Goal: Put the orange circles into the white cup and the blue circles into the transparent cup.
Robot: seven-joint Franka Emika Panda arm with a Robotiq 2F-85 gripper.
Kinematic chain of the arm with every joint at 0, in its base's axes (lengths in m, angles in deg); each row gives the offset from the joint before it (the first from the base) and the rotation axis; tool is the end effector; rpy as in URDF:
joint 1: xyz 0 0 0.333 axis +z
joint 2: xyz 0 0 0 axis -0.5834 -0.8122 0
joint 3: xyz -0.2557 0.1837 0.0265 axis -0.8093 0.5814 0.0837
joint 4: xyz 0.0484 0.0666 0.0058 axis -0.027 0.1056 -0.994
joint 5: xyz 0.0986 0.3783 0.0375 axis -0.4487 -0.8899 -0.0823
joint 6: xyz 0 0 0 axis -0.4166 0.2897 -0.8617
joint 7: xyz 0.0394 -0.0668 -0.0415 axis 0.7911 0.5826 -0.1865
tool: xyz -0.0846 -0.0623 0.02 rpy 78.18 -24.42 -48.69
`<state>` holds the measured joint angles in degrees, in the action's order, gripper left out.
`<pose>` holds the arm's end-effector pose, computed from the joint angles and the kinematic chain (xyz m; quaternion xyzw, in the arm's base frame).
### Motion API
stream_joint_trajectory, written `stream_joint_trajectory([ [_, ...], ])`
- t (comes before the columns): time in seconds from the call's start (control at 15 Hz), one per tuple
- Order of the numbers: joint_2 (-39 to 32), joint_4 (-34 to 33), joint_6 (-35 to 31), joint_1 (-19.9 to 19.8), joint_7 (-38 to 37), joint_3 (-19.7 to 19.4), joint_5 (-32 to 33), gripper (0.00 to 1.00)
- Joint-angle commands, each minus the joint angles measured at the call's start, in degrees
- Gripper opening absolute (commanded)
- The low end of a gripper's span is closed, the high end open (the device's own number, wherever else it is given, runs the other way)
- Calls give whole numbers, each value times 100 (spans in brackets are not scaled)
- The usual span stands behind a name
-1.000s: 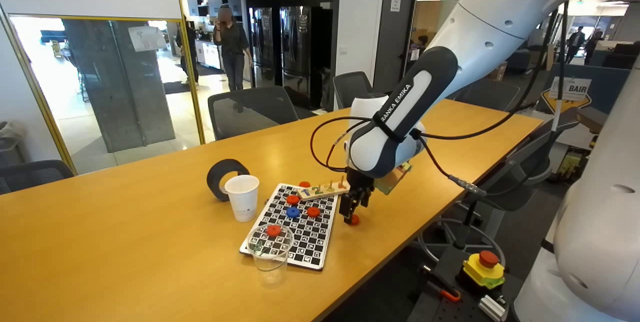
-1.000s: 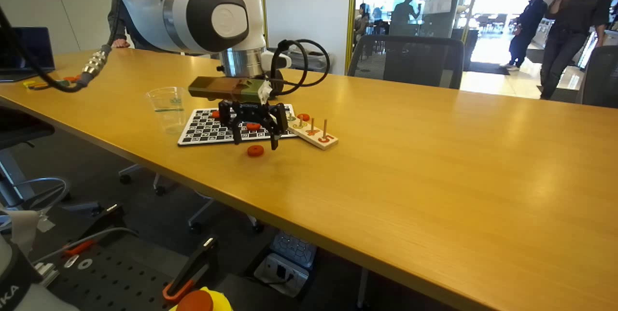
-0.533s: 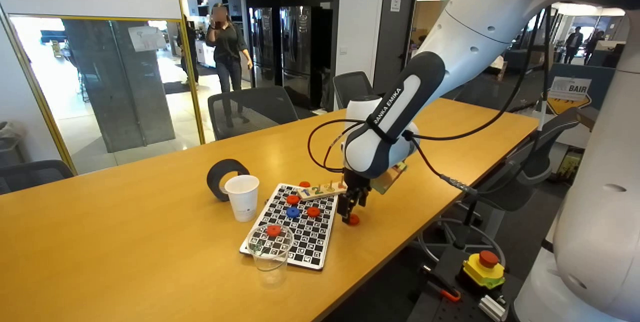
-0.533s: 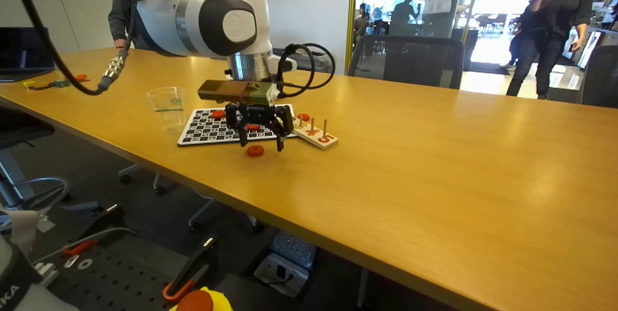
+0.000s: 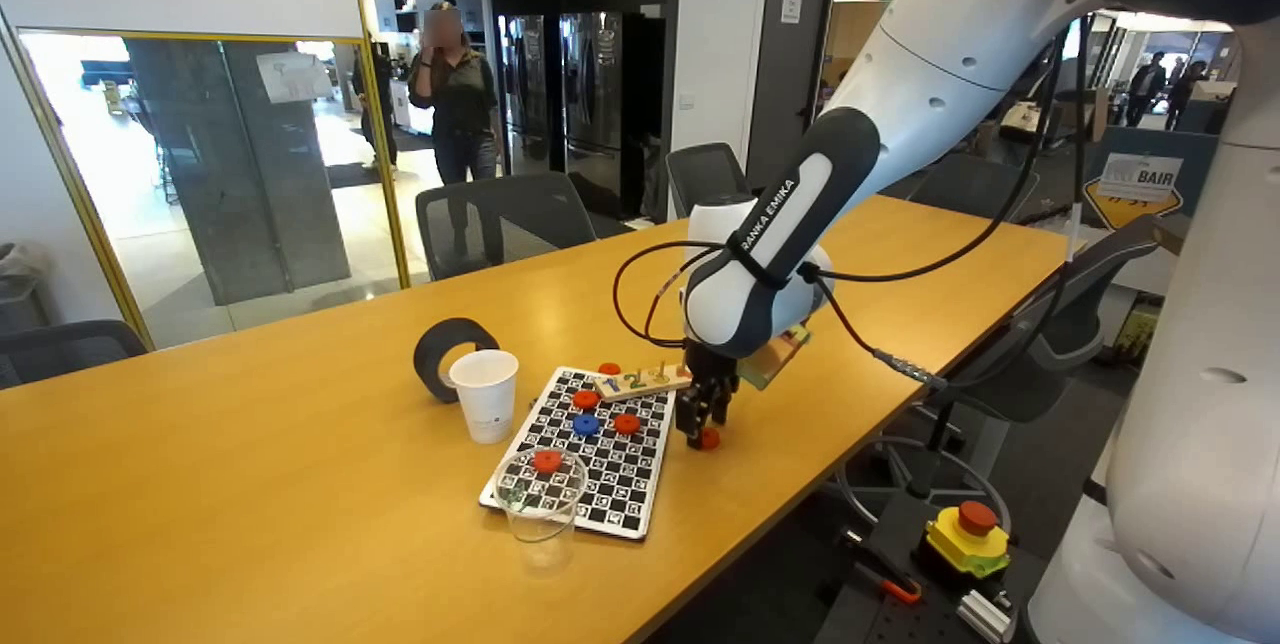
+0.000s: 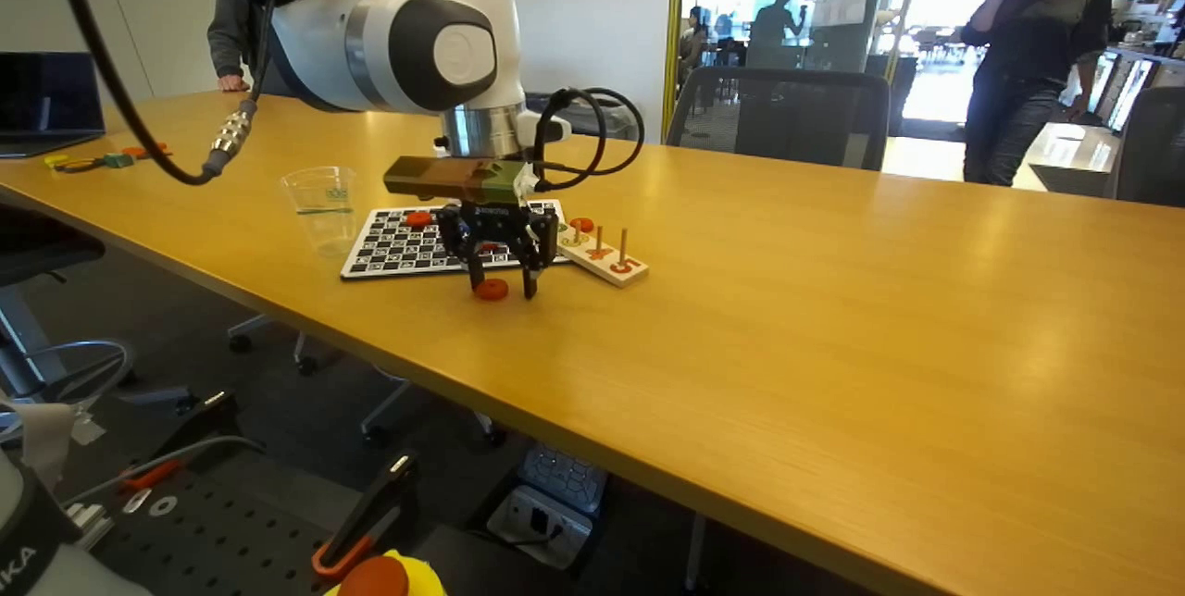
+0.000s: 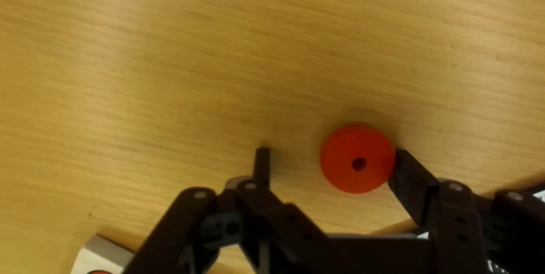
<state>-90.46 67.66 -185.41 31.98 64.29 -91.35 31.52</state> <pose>0.4399 -0.0678 0.2271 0.9980 0.0573 0.0031 0.0260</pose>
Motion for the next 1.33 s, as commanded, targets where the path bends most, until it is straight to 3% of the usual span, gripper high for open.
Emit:
stream_joint_trajectory([
  [0.0, 80, -81, 254, 23, -307, 48, 133, 42],
  [0.2, 167, -107, 468, 80, -659, 70, 257, 21],
  [0.73, 924, -472, 1046, 288, -1957, 293, 746, 22],
  [0.93, 941, -1098, 1313, 414, -2081, 592, 681, 22],
  [1.27, 323, -2463, 1609, 632, -1800, 890, 490, 22],
])
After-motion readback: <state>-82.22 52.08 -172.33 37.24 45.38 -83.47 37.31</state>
